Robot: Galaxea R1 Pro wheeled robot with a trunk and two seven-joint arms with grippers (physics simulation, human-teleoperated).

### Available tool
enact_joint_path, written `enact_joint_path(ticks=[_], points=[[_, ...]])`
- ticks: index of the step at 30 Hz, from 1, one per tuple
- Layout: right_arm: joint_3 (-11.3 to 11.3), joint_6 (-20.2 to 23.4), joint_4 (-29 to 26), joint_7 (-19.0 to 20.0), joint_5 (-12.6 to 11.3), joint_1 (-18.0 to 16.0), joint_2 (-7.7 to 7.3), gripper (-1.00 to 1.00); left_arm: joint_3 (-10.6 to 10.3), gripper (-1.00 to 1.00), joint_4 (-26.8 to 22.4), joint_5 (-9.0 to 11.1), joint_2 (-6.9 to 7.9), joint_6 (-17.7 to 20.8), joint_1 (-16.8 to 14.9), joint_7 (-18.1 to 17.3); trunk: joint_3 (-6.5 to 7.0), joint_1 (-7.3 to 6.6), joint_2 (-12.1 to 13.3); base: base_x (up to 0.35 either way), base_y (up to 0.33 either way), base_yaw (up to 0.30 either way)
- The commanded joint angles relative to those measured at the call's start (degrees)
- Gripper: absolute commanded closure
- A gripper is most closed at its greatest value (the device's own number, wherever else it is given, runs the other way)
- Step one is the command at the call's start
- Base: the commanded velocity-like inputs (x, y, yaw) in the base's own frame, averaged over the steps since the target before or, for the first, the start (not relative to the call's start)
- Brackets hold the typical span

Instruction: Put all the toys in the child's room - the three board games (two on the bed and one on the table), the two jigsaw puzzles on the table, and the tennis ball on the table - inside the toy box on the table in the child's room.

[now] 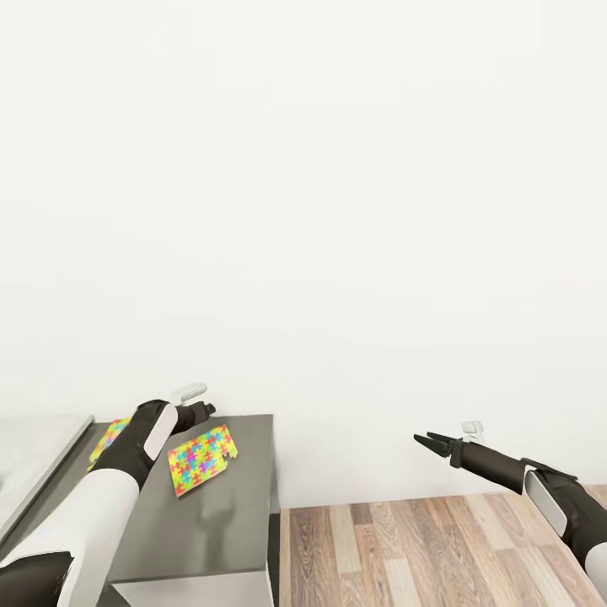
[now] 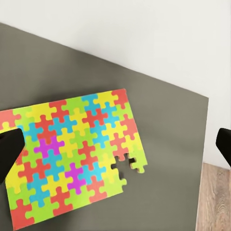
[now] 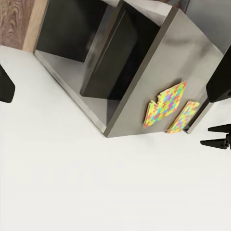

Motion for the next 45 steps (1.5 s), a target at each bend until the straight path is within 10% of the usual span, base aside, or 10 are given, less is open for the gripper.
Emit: enact_joint_path(ticks=[1, 45], points=[[0.14, 0.6, 0.0, 0.09, -0.49, -0.05, -0.03, -1.0, 0.03, -1.0, -0.08, 0.56, 0.0, 0.33, -0.04, 0.57, -0.13, 0.05, -0.13, 0.18, 0.087, 0.0], [0.43, 0.89, -0.38, -3.59, -0.29, -0.06, -0.06, -1.0, 0.08, -1.0, 2.88, 0.66, -0.02, -1.94, -0.04, 9.57, -0.13, 0.05, -0.13, 0.015, 0.008, 0.0]])
